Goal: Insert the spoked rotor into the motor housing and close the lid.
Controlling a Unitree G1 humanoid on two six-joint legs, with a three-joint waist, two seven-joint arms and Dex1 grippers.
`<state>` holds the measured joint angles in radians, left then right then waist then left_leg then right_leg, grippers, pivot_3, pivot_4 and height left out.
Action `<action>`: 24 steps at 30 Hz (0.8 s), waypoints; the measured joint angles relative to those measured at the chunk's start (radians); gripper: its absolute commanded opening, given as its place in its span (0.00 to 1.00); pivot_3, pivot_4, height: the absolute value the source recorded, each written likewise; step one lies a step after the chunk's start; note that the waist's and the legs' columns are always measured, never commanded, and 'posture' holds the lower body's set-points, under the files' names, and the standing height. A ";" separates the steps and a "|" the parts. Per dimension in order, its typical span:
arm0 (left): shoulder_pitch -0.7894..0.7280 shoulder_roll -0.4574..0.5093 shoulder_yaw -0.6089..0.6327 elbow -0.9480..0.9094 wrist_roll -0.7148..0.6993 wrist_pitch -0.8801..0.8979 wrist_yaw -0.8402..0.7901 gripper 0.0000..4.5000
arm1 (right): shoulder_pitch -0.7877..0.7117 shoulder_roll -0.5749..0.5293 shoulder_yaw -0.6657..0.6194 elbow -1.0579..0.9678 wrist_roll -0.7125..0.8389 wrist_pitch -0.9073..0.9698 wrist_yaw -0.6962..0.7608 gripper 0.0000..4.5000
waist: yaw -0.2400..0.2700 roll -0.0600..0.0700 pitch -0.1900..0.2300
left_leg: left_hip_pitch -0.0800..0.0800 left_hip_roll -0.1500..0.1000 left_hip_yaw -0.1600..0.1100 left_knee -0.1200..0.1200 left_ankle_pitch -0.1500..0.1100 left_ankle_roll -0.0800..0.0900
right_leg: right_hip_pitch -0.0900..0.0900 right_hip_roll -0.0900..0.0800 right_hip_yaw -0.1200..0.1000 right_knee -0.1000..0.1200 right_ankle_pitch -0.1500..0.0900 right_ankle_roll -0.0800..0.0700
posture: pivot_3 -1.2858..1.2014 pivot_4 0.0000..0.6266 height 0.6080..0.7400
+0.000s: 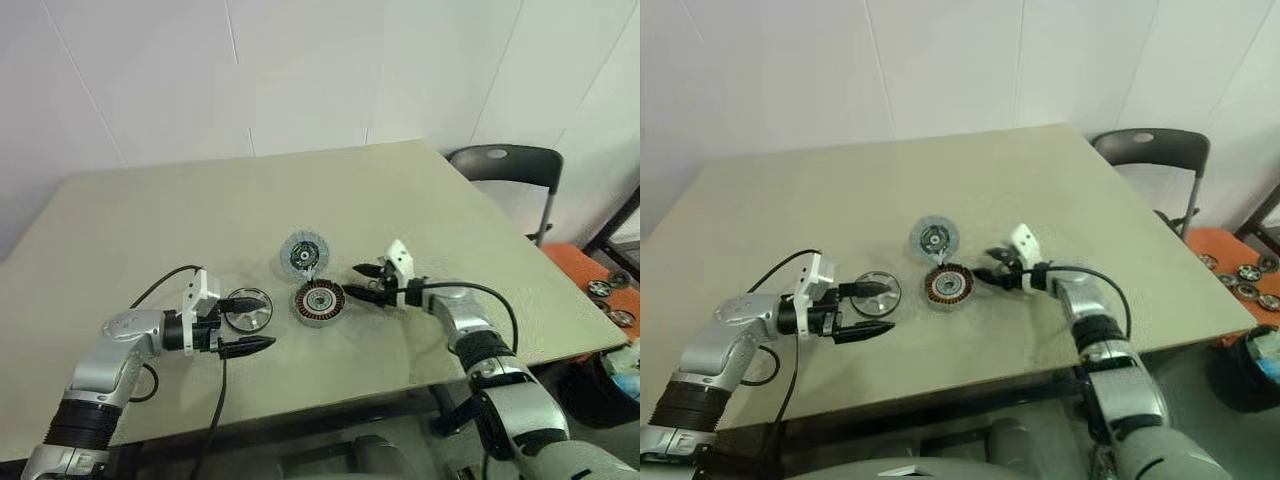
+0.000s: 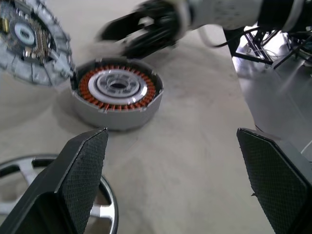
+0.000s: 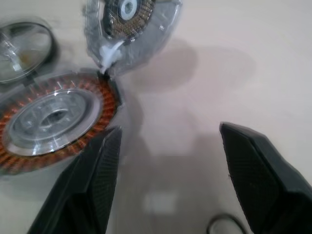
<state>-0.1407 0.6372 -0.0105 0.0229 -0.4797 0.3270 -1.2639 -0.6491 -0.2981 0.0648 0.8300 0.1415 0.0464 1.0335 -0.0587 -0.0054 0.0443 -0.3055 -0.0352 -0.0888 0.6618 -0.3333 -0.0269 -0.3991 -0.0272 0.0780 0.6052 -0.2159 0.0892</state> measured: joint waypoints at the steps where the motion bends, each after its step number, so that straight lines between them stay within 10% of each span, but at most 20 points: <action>1: 0.008 0.000 0.001 0.000 -0.001 0.003 0.003 1.00 | 0.000 -0.004 -0.004 -0.003 0.004 0.020 0.007 0.74 | 0.010 0.000 0.000 | -0.001 0.000 0.000 0.000 0.000 0.000 | -0.001 -0.001 0.000 0.000 0.001 0.001 | 0.52 0.00 1.00; 24: 0.015 -0.001 0.006 -0.023 -0.013 0.036 0.030 1.00 | -0.028 -0.069 -0.038 -0.073 0.044 0.086 0.082 0.74 | 0.013 0.000 0.000 | -0.011 -0.002 0.001 0.000 0.000 0.000 | -0.011 -0.001 0.001 -0.002 0.001 0.001 | 0.52 0.00 1.00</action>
<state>-0.1261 0.6363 -0.0048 0.0003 -0.4930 0.3634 -1.2344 -0.6776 -0.3675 0.0265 0.7569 0.1858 0.1320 1.1158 -0.0453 -0.0051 0.0444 -0.3169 -0.0368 -0.0876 0.6618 -0.3335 -0.0269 -0.4103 -0.0285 0.0790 0.6034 -0.2150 0.0904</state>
